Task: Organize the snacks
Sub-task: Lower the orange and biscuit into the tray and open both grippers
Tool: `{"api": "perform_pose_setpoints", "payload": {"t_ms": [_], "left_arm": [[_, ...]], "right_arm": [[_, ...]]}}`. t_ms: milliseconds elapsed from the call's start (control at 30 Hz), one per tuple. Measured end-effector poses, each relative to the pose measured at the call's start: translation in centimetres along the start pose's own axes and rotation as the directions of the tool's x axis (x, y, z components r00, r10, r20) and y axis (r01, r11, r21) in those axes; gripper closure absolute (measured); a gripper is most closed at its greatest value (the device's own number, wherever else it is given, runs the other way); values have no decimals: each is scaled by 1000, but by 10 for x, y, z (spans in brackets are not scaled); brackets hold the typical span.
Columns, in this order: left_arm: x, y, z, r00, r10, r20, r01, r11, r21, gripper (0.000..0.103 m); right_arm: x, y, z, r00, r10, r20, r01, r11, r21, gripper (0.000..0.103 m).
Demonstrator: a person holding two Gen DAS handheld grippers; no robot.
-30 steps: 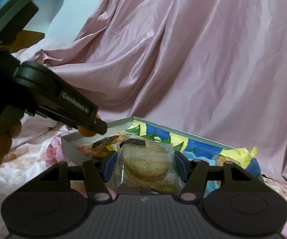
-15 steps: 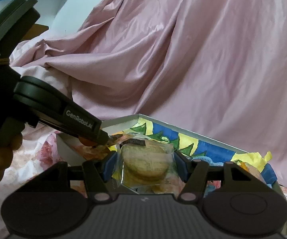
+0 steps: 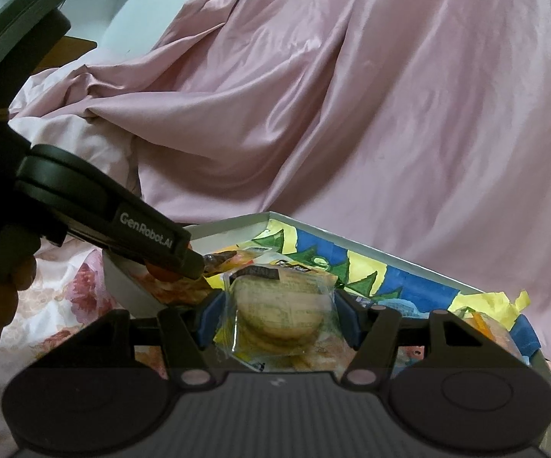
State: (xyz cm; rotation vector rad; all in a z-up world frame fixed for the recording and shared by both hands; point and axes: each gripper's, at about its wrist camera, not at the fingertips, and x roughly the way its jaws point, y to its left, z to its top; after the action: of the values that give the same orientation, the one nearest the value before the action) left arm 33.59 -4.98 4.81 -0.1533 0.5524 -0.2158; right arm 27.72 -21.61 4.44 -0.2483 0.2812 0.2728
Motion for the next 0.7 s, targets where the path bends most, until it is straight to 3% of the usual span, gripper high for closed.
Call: {"api": "perform_pose_setpoints", "payload": {"t_ms": [367,700], "left_arm": [[1,0,0,1000,13,4,-13,1000,-16,67],[-5,0,0,999,19,39,-18,999,-38,50]], "right_arm": [[1,0,0,1000,-3,0,3,1000,8,35],[1,0,-1,1000,-15,7,14,1000,18,20]]}}
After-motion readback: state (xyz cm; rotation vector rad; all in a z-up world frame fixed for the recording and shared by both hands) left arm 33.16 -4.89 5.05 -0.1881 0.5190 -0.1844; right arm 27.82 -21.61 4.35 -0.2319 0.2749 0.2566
